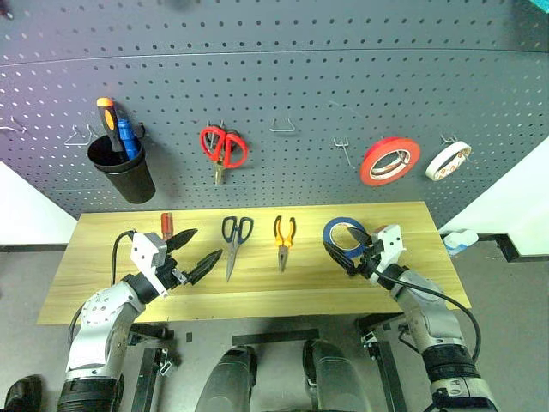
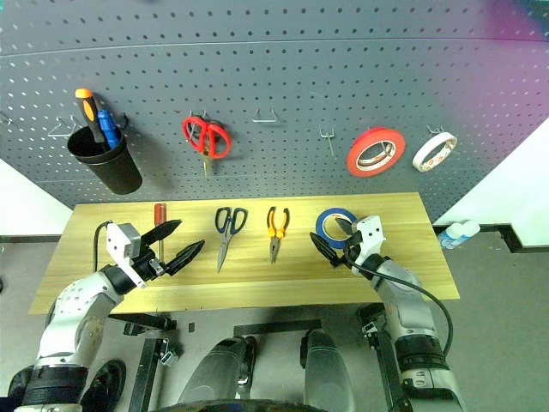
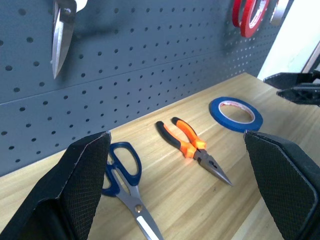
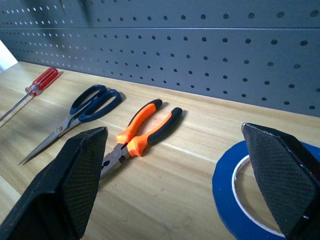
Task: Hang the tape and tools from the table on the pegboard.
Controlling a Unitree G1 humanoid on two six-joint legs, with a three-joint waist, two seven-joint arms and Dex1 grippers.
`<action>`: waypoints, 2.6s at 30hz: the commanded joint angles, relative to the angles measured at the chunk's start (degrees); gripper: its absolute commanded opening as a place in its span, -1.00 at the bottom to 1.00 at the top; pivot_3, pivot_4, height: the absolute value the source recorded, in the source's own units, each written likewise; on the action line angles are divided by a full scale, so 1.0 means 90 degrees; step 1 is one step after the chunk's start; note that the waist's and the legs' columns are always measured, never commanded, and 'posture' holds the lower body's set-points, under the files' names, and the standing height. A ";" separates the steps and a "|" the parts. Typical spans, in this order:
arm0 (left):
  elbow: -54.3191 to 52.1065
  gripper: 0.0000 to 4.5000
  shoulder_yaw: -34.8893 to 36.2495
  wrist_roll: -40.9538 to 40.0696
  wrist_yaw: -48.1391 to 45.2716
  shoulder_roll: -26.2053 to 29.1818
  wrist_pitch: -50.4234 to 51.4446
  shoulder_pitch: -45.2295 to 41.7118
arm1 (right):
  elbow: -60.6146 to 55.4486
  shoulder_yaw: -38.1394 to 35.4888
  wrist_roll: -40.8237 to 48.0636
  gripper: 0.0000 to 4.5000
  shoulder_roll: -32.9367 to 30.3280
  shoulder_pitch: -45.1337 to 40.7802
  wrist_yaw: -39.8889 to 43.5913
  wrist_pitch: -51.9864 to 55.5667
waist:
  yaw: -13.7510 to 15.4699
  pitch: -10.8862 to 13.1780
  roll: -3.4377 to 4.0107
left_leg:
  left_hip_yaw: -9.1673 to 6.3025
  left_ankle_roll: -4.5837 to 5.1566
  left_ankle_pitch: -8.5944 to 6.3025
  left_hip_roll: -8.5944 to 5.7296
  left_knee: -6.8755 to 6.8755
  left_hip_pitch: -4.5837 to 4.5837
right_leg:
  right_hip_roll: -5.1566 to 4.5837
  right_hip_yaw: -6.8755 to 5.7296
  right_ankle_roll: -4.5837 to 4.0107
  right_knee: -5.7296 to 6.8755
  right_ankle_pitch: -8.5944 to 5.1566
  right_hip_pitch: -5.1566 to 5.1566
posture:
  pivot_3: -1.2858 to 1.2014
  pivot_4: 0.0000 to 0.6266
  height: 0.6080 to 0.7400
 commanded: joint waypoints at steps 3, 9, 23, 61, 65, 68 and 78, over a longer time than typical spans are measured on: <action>0.0041 0.98 -0.0029 0.0022 -0.0062 -0.0014 -0.0180 -0.0094 | -0.0224 -0.0105 0.0029 1.00 -0.0042 0.0040 -0.0032 -0.0116 | -0.0020 -0.0016 -0.0002 | 0.0021 0.0000 0.0000 0.0002 0.0001 0.0009 | 0.0002 0.0017 0.0000 0.0004 0.0002 0.0000 | -0.04 -0.53 1.00; 0.0125 0.98 -0.0022 0.0033 -0.0104 0.0018 -0.0221 -0.0145 | -0.0268 -0.0109 0.0035 1.00 -0.0010 0.0055 -0.0076 -0.0124 | -0.0037 -0.0019 -0.0005 | 0.0091 0.0003 -0.0001 0.0010 -0.0009 0.0050 | 0.0014 0.0086 0.0010 0.0007 0.0011 0.0007 | -0.04 -0.51 1.00; -0.0707 0.98 -0.0144 -0.0361 -0.0981 0.0843 0.0631 0.0007 | -0.0119 -0.0043 -0.0037 1.00 -0.0283 -0.0336 0.0127 -0.0042 | -0.0033 -0.0020 -0.0010 | 0.0116 0.0008 -0.0003 0.0017 -0.0014 0.0084 | 0.0022 0.0116 0.0009 0.0006 0.0011 0.0026 | 0.00 -0.39 1.00; -0.1501 0.98 0.0037 -0.0241 -0.0253 0.0756 0.0323 0.0917 | 0.1797 0.1265 -0.2217 1.00 -0.0623 -0.1848 -0.0381 0.0322 | 0.0021 0.0035 -0.0025 | 0.0113 0.0018 -0.0010 0.0021 -0.0034 0.0071 | 0.0006 0.0123 0.0009 -0.0017 -0.0021 0.0016 | 0.07 -0.26 1.00; -0.1579 0.98 0.0044 -0.0234 -0.0227 0.0733 0.0307 0.1026 | 0.2227 0.1464 -0.2470 1.00 -0.0652 -0.2044 -0.0324 0.0401 | 0.0025 0.0048 -0.0031 | 0.0113 0.0025 -0.0014 0.0021 -0.0037 0.0062 | 0.0006 0.0122 -0.0014 -0.0031 -0.0007 0.0013 | 0.07 -0.26 1.00; -0.1630 0.98 0.0058 -0.0234 -0.0211 0.0720 0.0295 0.1092 | 0.2505 0.1523 -0.2561 1.00 -0.0672 -0.2145 -0.0290 0.0386 | 0.0026 0.0051 -0.0028 | 0.0113 0.0030 -0.0016 0.0021 -0.0038 0.0052 | 0.0007 0.0121 -0.0014 -0.0042 -0.0006 0.0008 | 0.08 -0.26 1.00; -0.1760 0.98 0.0114 -0.0318 -0.0204 0.0668 0.0255 0.1253 | 0.3312 0.1639 -0.2866 1.00 -0.0744 -0.2499 -0.0347 0.0161 | 0.0031 0.0055 -0.0025 | 0.0111 0.0042 -0.0024 0.0020 -0.0038 0.0018 | 0.0007 0.0118 -0.0009 -0.0071 -0.0001 -0.0009 | 0.09 -0.25 1.00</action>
